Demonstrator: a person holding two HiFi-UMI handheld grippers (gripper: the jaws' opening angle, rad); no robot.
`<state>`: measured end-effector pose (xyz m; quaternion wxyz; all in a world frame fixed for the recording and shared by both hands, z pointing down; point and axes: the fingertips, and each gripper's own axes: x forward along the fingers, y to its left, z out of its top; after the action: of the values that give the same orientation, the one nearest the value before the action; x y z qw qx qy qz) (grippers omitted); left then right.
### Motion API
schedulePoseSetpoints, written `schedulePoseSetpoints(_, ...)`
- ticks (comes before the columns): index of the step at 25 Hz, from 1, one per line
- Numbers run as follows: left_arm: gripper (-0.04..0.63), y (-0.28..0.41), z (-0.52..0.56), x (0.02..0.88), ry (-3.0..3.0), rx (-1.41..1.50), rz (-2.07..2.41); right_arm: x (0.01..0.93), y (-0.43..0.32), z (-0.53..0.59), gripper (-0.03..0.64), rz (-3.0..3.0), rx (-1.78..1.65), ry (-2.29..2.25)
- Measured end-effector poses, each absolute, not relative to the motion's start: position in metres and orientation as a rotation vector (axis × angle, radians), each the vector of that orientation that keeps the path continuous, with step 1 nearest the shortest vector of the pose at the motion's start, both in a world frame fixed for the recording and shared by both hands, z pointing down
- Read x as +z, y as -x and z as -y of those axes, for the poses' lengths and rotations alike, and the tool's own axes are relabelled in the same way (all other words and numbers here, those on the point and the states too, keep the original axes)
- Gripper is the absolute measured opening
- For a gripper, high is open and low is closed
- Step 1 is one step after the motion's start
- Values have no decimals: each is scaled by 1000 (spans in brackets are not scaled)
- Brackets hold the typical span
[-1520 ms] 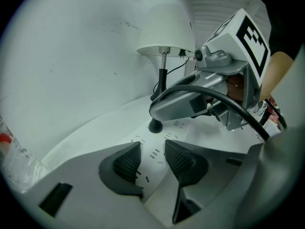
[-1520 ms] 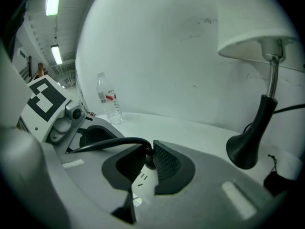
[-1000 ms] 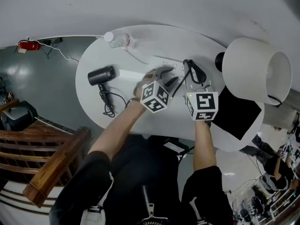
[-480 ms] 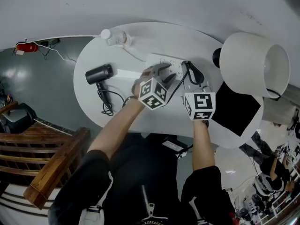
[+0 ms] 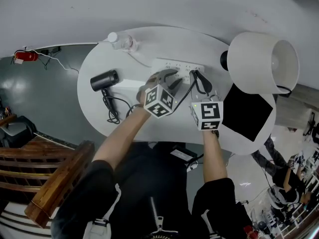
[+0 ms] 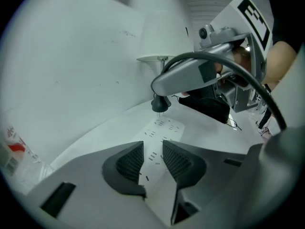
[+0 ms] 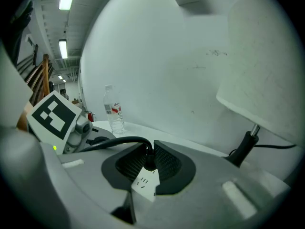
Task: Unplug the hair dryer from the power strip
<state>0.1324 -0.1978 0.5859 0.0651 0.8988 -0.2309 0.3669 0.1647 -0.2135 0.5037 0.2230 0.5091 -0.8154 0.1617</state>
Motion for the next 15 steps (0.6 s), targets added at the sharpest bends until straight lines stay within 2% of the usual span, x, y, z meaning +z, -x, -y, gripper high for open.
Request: schedulePoseSetpoints(15,31,-79,179,530,-2755,921,813,477,-158,177,51,2220,388,-1481)
